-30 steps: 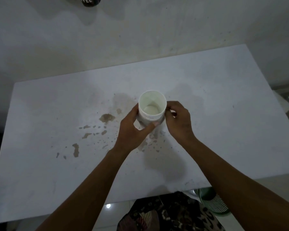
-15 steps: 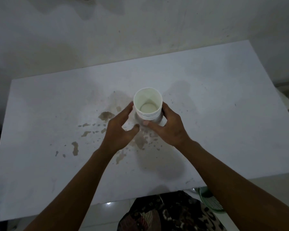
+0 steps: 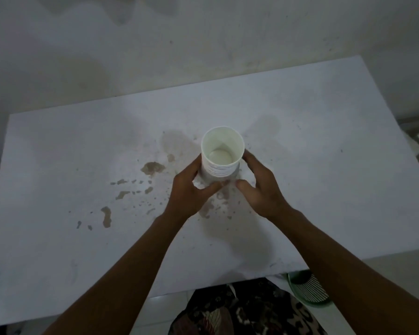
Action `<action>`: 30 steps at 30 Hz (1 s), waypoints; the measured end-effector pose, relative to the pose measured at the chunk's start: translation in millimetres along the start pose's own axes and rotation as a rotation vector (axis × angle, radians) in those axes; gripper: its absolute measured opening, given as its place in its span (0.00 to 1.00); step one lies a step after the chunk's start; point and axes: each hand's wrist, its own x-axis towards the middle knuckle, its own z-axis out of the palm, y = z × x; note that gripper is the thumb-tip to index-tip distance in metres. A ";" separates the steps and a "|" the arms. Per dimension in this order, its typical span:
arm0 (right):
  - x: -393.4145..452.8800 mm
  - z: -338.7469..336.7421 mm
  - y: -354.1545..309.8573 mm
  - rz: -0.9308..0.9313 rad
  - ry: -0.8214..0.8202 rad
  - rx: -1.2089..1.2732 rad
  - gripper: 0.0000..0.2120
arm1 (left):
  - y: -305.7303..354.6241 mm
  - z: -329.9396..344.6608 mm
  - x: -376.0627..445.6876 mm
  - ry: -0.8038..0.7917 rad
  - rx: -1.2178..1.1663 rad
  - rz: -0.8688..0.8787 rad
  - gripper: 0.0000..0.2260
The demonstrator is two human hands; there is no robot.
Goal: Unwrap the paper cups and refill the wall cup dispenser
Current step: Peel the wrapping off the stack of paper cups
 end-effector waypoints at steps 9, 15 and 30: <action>15.7 21.0 -9.1 0.102 0.089 0.029 0.34 | -12.7 3.6 7.2 -0.054 0.034 -0.023 0.25; 9.7 23.6 7.2 0.116 -0.007 0.012 0.31 | 3.3 -26.2 4.7 -0.034 0.041 0.131 0.24; 3.8 -4.3 -17.0 0.051 0.048 0.071 0.40 | -10.9 10.8 9.8 -0.047 -0.021 -0.007 0.29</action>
